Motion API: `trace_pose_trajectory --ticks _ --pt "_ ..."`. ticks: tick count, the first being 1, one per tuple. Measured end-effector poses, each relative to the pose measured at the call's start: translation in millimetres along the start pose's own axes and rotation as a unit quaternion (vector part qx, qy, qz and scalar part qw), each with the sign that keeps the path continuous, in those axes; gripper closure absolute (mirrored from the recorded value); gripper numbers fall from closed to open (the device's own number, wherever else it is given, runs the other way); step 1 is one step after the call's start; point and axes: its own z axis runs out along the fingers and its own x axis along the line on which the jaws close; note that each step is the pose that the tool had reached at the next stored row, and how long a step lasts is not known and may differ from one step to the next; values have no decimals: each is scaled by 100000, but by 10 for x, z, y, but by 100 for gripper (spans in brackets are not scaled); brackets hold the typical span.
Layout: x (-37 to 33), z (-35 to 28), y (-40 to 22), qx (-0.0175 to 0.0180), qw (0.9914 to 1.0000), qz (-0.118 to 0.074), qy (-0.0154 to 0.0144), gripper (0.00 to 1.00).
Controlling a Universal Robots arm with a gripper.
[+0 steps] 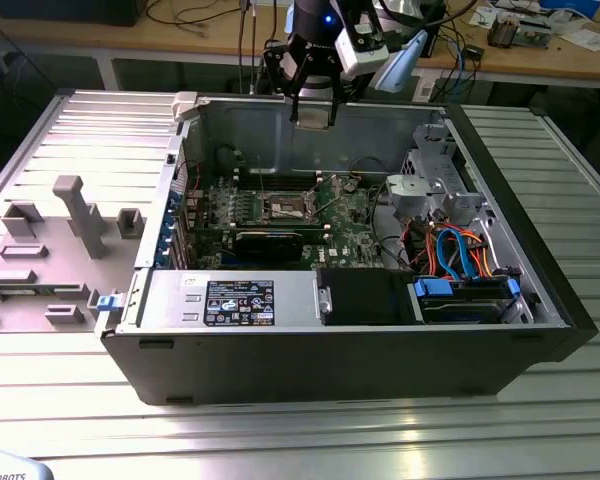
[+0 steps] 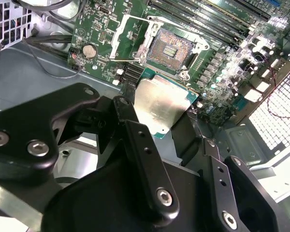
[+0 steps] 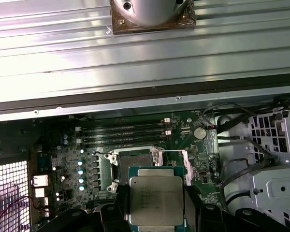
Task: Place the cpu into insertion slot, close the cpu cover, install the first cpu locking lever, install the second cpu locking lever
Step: 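Place the cpu into insertion slot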
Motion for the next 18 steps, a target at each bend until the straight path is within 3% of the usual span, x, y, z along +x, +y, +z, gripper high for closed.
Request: trace_pose_trajectory --ticks 5,10,18 --pt "5 5 -1 -63 99946 3268 -286 46" --pt "43 7 -5 -74 99939 3473 -314 46" --pt "47 7 -6 -72 99939 3473 -313 46"
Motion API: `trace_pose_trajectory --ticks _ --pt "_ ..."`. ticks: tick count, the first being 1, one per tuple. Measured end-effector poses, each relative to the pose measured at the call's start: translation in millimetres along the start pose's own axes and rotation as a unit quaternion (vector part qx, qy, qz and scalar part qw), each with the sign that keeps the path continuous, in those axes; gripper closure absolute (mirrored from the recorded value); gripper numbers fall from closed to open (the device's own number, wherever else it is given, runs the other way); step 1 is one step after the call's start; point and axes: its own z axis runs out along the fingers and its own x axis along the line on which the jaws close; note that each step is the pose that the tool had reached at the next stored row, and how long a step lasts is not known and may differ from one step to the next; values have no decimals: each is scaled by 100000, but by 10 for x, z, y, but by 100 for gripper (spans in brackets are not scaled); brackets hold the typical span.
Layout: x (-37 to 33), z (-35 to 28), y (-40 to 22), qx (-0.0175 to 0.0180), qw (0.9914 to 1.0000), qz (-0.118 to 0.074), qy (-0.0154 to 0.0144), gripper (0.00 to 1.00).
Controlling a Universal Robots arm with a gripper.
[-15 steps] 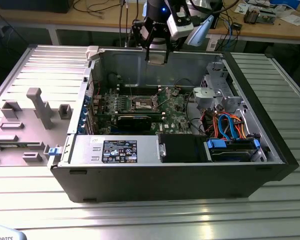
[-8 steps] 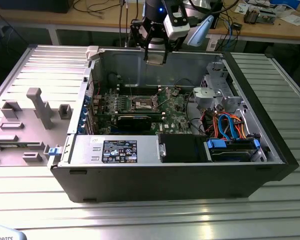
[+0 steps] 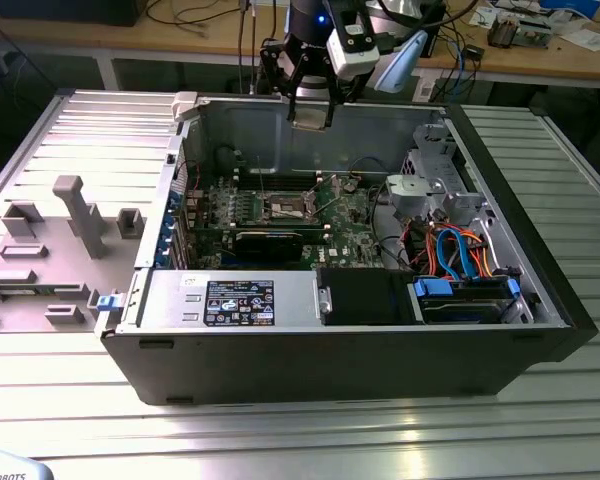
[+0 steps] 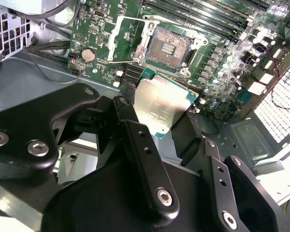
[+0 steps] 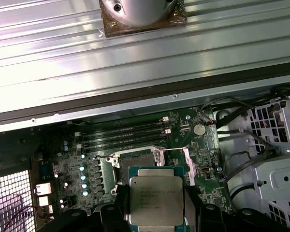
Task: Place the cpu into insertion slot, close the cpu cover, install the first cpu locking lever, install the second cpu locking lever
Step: 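Place the cpu into insertion slot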
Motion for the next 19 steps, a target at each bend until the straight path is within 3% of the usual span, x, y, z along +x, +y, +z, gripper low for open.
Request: trace_pose_trajectory --ticks 4,11,19 --pt "3 1 -1 -1 99999 470 -40 46" --pt "12 11 -3 -86 99903 4376 -386 46" --pt "21 11 -5 -85 99900 4460 -397 46"
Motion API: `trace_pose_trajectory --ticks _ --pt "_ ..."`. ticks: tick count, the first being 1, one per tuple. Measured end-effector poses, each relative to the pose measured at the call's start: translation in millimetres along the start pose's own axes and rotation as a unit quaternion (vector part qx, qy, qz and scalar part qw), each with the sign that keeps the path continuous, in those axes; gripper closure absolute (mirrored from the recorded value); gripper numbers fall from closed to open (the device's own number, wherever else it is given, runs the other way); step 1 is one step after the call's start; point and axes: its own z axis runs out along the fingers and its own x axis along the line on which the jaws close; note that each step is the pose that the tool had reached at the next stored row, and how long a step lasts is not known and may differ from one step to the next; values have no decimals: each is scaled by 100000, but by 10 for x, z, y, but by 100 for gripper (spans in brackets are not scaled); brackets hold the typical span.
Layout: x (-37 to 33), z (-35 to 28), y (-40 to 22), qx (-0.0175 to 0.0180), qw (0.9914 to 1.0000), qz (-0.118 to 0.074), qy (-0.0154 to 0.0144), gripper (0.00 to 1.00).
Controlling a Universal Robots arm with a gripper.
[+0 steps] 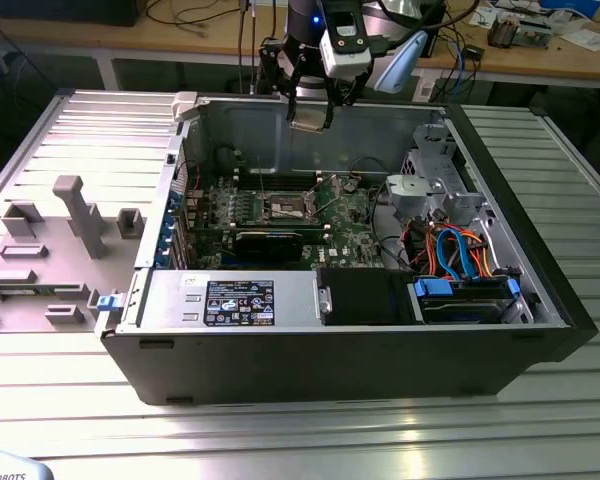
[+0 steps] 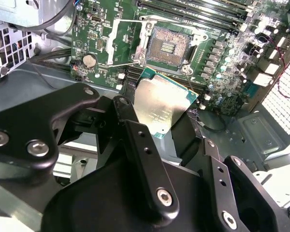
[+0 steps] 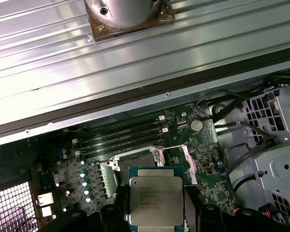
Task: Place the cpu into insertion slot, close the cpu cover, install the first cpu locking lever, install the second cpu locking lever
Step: 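Place the cpu into insertion slot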
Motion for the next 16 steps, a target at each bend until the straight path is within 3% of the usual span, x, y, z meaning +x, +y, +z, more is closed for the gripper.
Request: trace_pose_trajectory --ticks 8,16 --pt "1 0 0 2 100000 90 -2 46" --pt "1 2 -3 -75 99947 3235 -288 46"
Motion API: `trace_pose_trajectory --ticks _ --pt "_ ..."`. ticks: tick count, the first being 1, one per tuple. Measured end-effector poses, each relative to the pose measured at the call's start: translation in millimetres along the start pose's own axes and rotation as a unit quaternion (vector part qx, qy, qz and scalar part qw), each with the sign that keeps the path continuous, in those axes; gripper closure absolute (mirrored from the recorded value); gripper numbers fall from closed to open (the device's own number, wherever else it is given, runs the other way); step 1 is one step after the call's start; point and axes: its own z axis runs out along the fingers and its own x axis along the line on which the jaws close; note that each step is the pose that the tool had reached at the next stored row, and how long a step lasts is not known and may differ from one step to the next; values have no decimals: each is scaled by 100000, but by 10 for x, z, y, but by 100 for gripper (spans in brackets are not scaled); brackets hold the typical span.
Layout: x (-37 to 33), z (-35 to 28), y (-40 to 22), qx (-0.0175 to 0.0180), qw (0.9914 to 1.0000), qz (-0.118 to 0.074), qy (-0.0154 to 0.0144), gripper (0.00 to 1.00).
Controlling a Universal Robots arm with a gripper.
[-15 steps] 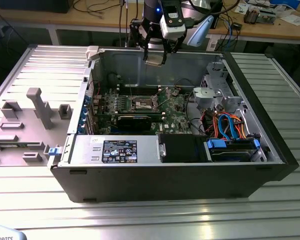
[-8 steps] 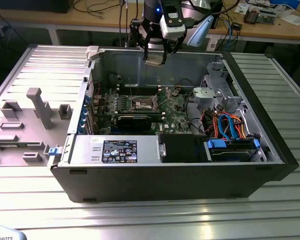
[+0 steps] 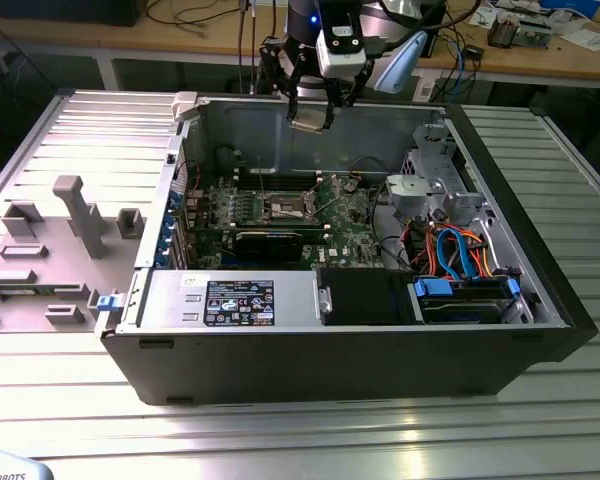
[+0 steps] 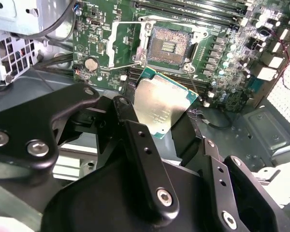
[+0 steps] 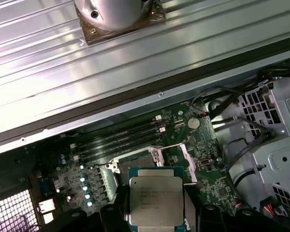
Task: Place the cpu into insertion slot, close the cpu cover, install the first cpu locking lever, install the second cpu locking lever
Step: 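Place the cpu into insertion slot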
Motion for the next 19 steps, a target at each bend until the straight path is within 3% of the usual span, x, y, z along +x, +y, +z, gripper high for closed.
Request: trace_pose_trajectory --ticks 4,8,19 --pt "-2 5 -3 -10 99984 1804 -165 46" --pt "4 9 -5 -85 99864 5186 -462 46" --pt "15 9 -9 -91 99855 5366 -480 46"
